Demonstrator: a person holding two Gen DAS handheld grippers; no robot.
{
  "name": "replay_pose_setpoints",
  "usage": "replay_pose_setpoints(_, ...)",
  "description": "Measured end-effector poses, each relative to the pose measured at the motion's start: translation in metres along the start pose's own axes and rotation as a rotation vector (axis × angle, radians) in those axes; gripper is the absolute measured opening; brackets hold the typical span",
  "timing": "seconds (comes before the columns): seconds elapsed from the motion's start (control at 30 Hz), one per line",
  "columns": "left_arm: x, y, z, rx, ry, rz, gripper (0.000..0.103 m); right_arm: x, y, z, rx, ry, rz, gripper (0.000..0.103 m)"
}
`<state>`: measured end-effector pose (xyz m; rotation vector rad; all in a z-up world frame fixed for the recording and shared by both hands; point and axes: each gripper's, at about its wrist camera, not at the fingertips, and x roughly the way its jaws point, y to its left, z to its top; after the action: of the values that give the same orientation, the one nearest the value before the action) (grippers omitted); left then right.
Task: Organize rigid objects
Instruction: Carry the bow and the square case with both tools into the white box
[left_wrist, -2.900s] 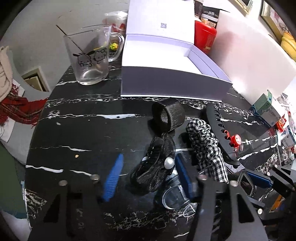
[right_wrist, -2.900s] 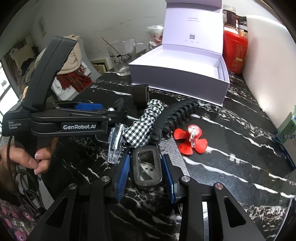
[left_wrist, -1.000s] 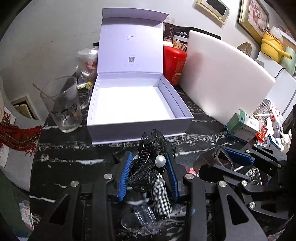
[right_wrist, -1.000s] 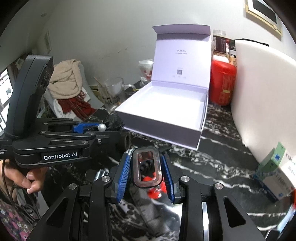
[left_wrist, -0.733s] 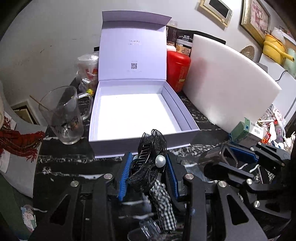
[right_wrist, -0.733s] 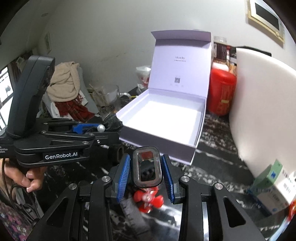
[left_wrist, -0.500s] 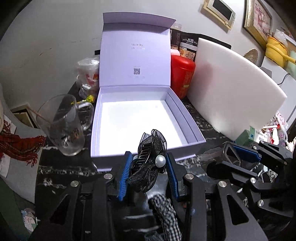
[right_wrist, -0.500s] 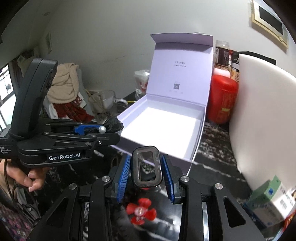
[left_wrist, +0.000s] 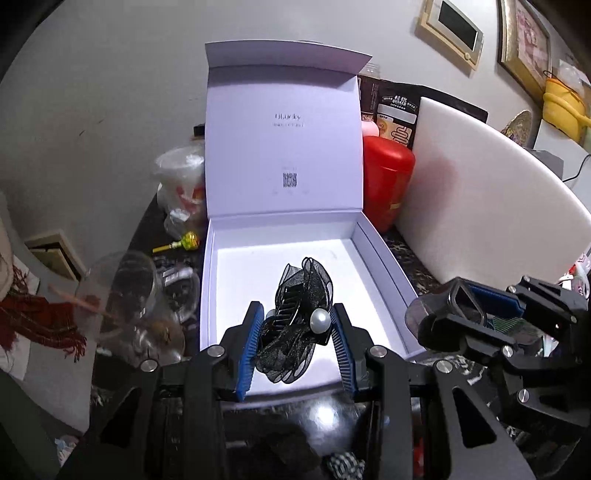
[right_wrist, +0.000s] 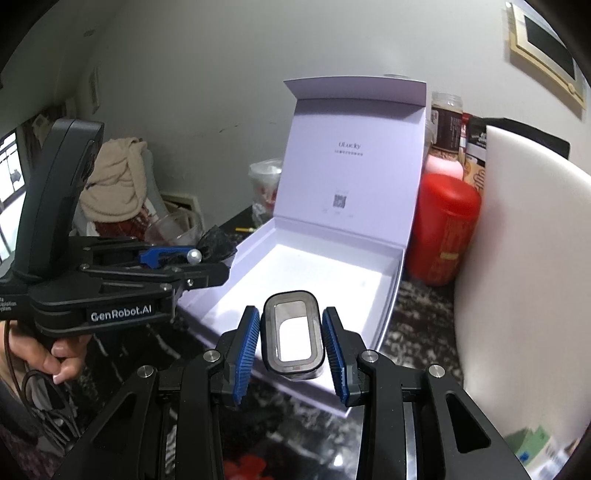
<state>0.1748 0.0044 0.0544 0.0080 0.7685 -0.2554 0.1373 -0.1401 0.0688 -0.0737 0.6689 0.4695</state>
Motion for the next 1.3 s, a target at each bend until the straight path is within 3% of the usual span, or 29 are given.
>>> replay_pose_setpoints(0.83,0.063,0.028,0.076,0.019,-0.039,0.066,0.037,0.064,-0.039,0.072,0.001,-0.073,-0.022,0.035)
replay_pose_setpoints(1.1,0.093,0.032,0.073,-0.015,-0.004,0.040,0.037,0.090,-0.061,0.071,0.077,-0.056,-0.028,0.035)
replay_pose_setpoints(1.3,0.118,0.025,0.065,0.043,0.050,0.081,0.037,0.113,-0.073,0.061,0.069,0.008,-0.042,0.035)
